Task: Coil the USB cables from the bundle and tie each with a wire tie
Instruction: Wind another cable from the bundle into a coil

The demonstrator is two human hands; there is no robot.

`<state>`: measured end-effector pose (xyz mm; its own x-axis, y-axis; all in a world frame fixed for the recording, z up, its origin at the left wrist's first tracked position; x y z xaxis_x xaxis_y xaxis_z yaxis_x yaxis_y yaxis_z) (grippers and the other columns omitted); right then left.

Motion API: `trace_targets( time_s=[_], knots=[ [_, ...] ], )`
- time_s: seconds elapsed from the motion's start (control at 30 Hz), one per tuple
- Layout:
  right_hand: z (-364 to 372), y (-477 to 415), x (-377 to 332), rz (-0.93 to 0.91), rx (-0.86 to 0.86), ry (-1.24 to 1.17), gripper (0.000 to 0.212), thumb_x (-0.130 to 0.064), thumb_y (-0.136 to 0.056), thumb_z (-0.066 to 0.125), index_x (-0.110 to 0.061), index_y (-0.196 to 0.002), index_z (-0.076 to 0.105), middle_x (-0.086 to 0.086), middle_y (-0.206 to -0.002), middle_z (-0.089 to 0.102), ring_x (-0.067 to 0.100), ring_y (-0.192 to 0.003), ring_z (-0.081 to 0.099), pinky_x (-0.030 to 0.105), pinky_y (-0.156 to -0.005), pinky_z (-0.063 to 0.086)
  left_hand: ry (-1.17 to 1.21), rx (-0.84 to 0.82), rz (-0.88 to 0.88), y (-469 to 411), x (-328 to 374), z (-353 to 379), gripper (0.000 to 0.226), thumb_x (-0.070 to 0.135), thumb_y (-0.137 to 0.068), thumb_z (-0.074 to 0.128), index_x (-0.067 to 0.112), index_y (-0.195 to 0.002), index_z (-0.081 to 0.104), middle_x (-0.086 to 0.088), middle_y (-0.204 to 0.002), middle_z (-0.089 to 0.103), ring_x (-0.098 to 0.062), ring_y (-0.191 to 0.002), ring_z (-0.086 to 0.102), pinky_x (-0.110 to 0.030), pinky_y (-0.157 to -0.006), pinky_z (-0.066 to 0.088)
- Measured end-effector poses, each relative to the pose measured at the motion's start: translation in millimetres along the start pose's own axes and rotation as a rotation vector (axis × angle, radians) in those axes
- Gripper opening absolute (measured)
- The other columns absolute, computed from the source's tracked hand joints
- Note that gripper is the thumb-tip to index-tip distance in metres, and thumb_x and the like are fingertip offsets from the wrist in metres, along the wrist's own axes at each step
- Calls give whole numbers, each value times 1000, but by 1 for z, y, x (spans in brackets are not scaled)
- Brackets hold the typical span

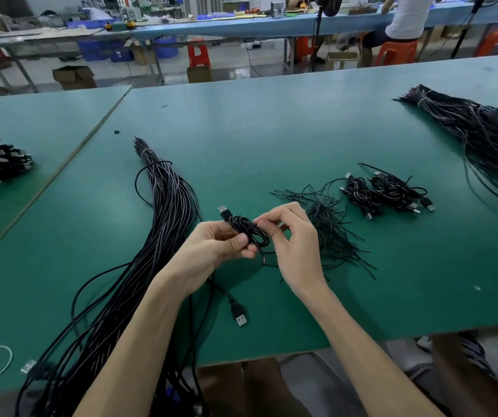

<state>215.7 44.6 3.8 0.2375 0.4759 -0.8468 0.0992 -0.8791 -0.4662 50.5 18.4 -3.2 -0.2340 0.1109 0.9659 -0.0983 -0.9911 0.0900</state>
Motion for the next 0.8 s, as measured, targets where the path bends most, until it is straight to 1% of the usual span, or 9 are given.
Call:
trace_targets(
  time_s=[0.1, 0.2, 0.27, 0.33, 0.4, 0.5, 0.63, 0.73, 0.8],
  knots=[
    [2, 3, 0, -79, 10, 35, 22, 7, -94, 66, -11, -97, 78, 0, -96, 61, 11, -94, 61, 15, -85, 48, 40, 10, 4, 0, 0, -2, 19, 2, -82, 68, -2, -100, 72, -15, -81, 73, -19, -69, 72, -25, -73, 60],
    [6, 7, 2, -160, -13, 114, 26, 10, -95, 63, -10, -102, 78, 0, -95, 57, 16, -90, 61, 21, -82, 52, 37, 22, 7, -1, 0, -4, 20, 3, -83, 68, -3, -102, 71, -14, -80, 72, -20, -69, 71, -27, -76, 61],
    [7, 6, 3, -166, -28, 123, 27, 10, -95, 61, -10, -103, 78, -1, -96, 57, 16, -90, 60, 20, -82, 50, 41, 32, 6, -1, -2, -5, 22, 3, -84, 68, -4, -104, 70, -15, -80, 72, -21, -71, 71, -28, -78, 61],
    [8, 5, 3, -162, -51, 107, 28, 9, -96, 60, -11, -104, 77, -3, -97, 59, 9, -90, 60, 15, -82, 47, 76, 52, 12, -1, -3, -5, 25, 2, -82, 69, -6, -106, 68, -17, -81, 72, -21, -71, 71, -26, -75, 60],
    [9, 6, 1, -143, -73, 77, 29, 10, -95, 61, -12, -105, 77, -3, -98, 63, 8, -91, 61, 15, -81, 47, 117, 73, 27, -3, -3, -4, 27, 1, -81, 70, -6, -107, 67, -19, -82, 71, -22, -69, 70, -26, -72, 60],
    [9, 4, 4, -63, -118, 2, 34, 14, -90, 64, -14, -105, 77, -3, -100, 68, 7, -96, 65, 20, -85, 51, 123, 82, 58, -3, -3, -4, 27, 1, -81, 71, -7, -106, 65, -19, -83, 70, -22, -69, 69, -25, -71, 59],
    [9, 3, 9, 44, -168, -97, 34, 9, -91, 66, -18, -107, 77, -3, -103, 73, 13, -99, 70, 42, -90, 58, 94, 117, 104, -3, -3, -1, 28, 3, -81, 72, -10, -104, 63, -18, -82, 69, -22, -68, 67, -26, -72, 59],
    [10, 3, 13, 96, -184, -162, 30, 3, -94, 66, -20, -109, 77, 0, -99, 76, 19, -96, 73, 47, -89, 59, 102, 154, 130, -3, -4, 0, 31, 2, -80, 73, -10, -106, 60, -20, -84, 65, -23, -67, 64, -29, -75, 59],
    [11, 2, 15, 120, -200, -197, 27, 2, -95, 66, -17, -111, 77, 1, -96, 77, 22, -94, 74, 49, -89, 59, 99, 173, 147, -3, -4, 1, 32, 2, -80, 73, -10, -107, 60, -19, -84, 64, -23, -65, 62, -30, -75, 58]
  ],
)
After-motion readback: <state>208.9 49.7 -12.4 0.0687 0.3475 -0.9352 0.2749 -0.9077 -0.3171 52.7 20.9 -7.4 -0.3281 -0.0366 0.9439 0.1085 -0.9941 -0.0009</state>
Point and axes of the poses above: each hand's wrist, its own y-axis away from the middle knuckle, its own z-axis out of the palm, x = y × z, the point moved 3 cm from there along -y, towards the middle knuckle
